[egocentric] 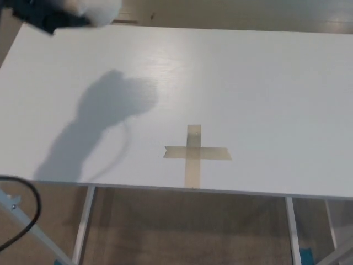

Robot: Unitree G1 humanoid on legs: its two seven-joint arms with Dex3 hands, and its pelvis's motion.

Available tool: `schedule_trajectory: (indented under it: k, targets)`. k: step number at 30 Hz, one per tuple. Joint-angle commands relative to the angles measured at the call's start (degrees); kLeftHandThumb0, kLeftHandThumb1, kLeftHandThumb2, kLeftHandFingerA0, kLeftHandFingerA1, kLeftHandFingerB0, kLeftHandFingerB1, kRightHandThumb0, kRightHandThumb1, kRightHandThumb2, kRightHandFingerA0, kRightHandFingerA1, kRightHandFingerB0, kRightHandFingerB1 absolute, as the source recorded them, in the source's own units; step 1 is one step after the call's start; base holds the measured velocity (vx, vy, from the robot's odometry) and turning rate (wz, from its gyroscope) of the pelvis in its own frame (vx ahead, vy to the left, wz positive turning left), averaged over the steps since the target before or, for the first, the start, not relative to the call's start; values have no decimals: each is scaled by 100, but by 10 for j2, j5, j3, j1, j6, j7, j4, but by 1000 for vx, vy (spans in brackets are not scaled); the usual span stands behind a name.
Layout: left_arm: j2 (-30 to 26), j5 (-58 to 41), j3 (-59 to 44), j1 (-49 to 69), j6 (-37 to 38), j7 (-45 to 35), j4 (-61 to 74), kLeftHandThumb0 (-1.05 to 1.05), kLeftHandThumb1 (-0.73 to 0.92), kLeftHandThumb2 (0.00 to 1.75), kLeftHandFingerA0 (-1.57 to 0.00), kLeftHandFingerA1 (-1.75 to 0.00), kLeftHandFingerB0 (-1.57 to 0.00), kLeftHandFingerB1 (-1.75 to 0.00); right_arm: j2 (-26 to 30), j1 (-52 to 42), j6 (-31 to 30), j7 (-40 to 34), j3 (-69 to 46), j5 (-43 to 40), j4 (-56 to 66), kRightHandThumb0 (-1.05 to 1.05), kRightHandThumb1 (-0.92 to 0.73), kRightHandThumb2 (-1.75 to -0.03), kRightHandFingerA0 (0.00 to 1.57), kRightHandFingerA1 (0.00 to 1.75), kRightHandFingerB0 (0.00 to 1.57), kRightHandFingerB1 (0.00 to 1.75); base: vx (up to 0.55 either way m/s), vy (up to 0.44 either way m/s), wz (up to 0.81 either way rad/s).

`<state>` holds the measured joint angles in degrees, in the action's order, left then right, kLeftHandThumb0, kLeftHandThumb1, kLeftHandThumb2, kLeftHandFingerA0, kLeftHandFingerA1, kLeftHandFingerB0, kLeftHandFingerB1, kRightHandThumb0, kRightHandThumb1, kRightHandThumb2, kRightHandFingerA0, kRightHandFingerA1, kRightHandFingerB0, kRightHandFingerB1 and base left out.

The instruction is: Use the left hand to take the pink dumpling toy on a person's hand and put it on the desk.

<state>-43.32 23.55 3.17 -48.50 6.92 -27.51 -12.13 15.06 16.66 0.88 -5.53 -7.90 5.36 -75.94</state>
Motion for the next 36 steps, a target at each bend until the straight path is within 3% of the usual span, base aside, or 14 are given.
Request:
schedule_trajectory:
  k: [1, 6, 7, 8, 13, 14, 16, 17, 20, 21, 27, 28, 31, 36]
  targets:
    - [-7, 14, 12, 34, 77, 57, -105, -24, 74, 64, -70, -139, -84, -65, 2, -6, -3, 5, 3, 1, -1, -19, -65, -59, 75, 49, 52, 42, 0, 0, 0]
    - [0, 45, 44, 28, 86, 86, -195, -25, 75, 62, -68, -137, -83, -70, 1, -4, -4, 2, 3, 0, -1, -19, -65, -59, 75, 49, 53, 42, 0, 0, 0]
    - [5, 56, 59, 27, 79, 94, -222, -24, 75, 64, -63, -143, -70, -100, 1, -3, -4, 2, 3, 0, -1, -19, -65, -59, 75, 49, 53, 42, 0, 0, 0]
    - [7, 60, 66, 26, 78, 99, -234, -24, 75, 64, -63, -143, -70, -100, 1, -3, -4, 1, 3, 0, -1, -19, -65, -59, 75, 49, 53, 42, 0, 0, 0]
    - [26, 93, 107, 40, 54, 136, -266, -23, 76, 64, -63, -147, -79, -81, 1, 0, -7, -1, -1, -4, -1, -19, -65, -59, 76, 49, 55, 43, 0, 0, 0]
    - [31, 96, 112, 45, 51, 140, -268, -35, 69, 72, -66, -137, -77, -58, 1, 0, -6, 0, -1, -3, -1, -19, -65, -59, 75, 49, 55, 43, 0, 0, 0]
    - [41, 103, 123, 55, 42, 150, -272, -25, 77, 65, -64, -146, -70, -47, 1, 0, -6, 2, -1, -3, -1, -19, -64, -59, 75, 49, 56, 43, 0, 0, 0]
    - [46, 105, 128, 60, 38, 155, -276, -25, 77, 64, -71, -130, -52, -40, 0, 0, -5, 2, 0, -2, 0, -19, -64, -59, 75, 49, 56, 43, 0, 0, 0]
    - [56, 108, 137, 66, 33, 162, -288, -24, 78, 64, -75, -120, -49, -39, 0, -1, -3, 2, 1, -2, 0, -19, -64, -59, 75, 49, 56, 43, 0, 0, 0]
    - [61, 110, 141, 70, 32, 164, -291, -25, 79, 64, -87, -79, -47, -38, 0, -2, -2, 2, 0, -3, 1, -18, -64, -59, 75, 49, 56, 43, 0, 0, 0]
    - [77, 104, 150, 87, 37, 166, -297, -31, 71, 62, -83, -86, -54, -39, 0, -2, -3, 4, -3, -6, 1, -18, -65, -59, 75, 49, 56, 43, 0, 0, 0]
    - [76, 105, 155, 90, 23, 141, -287, -65, 42, 77, -5, -35, -6, -19, 0, -1, -4, 5, -4, -7, 1, -18, -65, -59, 75, 49, 56, 43, 0, 0, 0]
    - [70, 110, 170, 90, -24, 73, -265, -75, 44, 81, 0, 0, 0, -6, -1, 1, -5, 5, -5, -7, 1, -18, -65, -59, 75, 49, 55, 43, 0, 0, 0]
    - [63, 106, 176, 88, -65, 26, -250, -88, 47, 59, 0, 0, 0, -14, 1, 1, -5, 8, -6, -7, 1, -18, -65, -59, 74, 48, 55, 43, 0, 0, 0]
